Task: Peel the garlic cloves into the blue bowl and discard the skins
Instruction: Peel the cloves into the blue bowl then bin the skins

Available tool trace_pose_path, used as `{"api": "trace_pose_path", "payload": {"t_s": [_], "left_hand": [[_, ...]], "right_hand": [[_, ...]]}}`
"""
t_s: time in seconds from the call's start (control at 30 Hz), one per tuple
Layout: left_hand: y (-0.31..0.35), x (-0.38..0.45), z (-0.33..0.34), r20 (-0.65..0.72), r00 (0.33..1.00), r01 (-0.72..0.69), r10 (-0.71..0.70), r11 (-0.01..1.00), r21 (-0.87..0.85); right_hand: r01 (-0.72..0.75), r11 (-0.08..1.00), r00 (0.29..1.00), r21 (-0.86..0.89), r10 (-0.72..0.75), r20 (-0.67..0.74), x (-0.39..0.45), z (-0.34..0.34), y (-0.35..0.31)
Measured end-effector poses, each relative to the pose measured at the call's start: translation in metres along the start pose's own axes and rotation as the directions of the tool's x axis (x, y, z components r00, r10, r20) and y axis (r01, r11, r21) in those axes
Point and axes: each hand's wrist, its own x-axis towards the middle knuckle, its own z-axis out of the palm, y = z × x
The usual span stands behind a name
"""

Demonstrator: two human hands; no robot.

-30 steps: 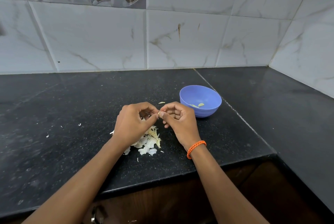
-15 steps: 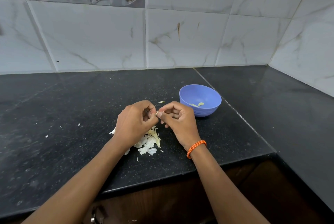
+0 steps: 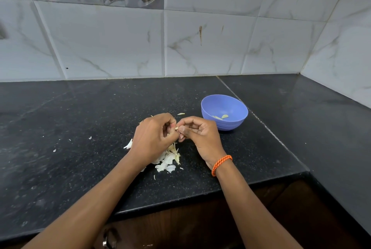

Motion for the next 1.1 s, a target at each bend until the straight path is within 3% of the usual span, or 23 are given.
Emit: {"api": "trace_pose_path", "payload": {"t_s": [0.53,0.7,0.87,1.1], "left_hand": [[0.001,0.000,-0.002,-0.014,0.999,-0.036,0.036,0.999,0.001],[-0.013,0.004,-0.018,-0.137,0.988,0.066,-0.074,0.996,-0.063],[0.001,-0.001,-0.003,0.049,0.999,0.023,-0.021,0.998,-0.052],[0.001,-0.003,-0.004,0.060,0.998,-0.030,0.028,0.999,0.028]], "right_hand": [[-0.069,0.989,0.996,0.129,0.062,0.059,-0.001,-0.001,-0.007],[-0.067,0.991,0.998,0.115,0.067,0.005,-0.003,-0.002,-0.005],[-0.063,0.997,0.995,0.041,0.066,-0.076,-0.001,0.000,-0.001],[-0.072,0.997,0.992,-0.025,0.069,-0.108,-0.001,0.000,-0.001]]}}
